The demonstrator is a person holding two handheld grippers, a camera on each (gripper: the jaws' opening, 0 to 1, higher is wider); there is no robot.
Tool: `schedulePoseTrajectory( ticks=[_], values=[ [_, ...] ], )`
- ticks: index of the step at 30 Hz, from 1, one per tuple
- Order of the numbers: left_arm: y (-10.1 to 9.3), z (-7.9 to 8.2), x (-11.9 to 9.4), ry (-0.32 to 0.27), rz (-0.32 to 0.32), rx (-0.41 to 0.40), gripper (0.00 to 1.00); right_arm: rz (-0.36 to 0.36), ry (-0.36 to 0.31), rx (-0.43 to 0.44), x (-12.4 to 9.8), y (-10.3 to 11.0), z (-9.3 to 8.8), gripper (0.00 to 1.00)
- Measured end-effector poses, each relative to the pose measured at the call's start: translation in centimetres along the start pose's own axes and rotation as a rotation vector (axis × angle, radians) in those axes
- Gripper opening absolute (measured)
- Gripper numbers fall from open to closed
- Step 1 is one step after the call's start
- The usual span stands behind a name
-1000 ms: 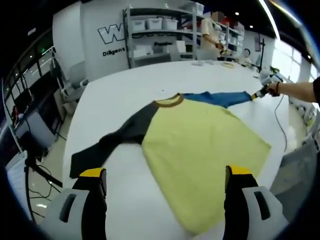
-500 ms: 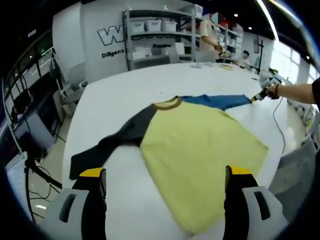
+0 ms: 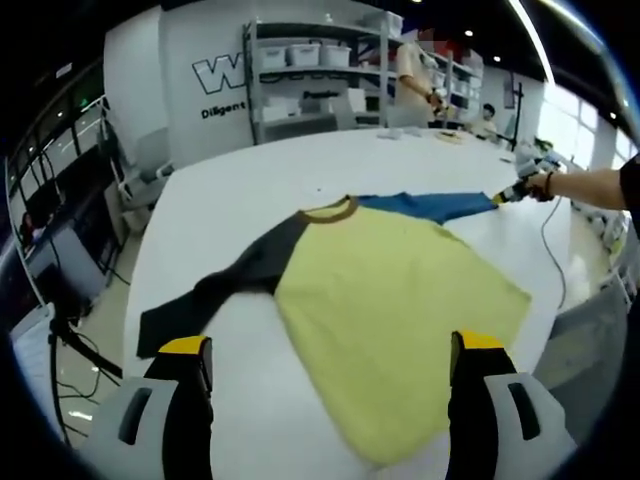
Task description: Fold the garment on the visible template until the final outline fits inside the template.
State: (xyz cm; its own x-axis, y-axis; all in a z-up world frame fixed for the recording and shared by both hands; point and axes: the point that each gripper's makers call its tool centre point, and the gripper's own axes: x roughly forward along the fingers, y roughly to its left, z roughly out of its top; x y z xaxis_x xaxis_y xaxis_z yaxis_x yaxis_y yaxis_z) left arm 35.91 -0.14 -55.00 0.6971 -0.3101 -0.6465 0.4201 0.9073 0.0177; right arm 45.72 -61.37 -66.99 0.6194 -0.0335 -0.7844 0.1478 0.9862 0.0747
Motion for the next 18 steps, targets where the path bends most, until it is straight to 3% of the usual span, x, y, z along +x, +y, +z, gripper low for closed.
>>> schedulePoseTrajectory(
  ticks=[2, 7, 13, 18],
  values=[
    [0.2, 0.0, -0.2, -0.004, 0.008, -0.003, 0.99, -0.002, -0.006, -0.016, 0.1, 0.1, -0.2, 0.29],
    [0.5, 0.0, -0.7, -0.008, 0.017, -0.002, 0.99, -0.011, -0.024, -0.085, 0.2, 0.4, -0.1, 0.24],
    [0.7, 0.0, -1.0, -0.005, 0.019, 0.000, 0.99, -0.020, -0.043, -0.127, 0.4, 0.4, 0.2, 0.04],
    [0.7, 0.0, -1.1, -0.002, 0.018, 0.006, 0.99, -0.020, -0.046, -0.102, 0.4, 0.5, 0.2, 0.00]
  ],
)
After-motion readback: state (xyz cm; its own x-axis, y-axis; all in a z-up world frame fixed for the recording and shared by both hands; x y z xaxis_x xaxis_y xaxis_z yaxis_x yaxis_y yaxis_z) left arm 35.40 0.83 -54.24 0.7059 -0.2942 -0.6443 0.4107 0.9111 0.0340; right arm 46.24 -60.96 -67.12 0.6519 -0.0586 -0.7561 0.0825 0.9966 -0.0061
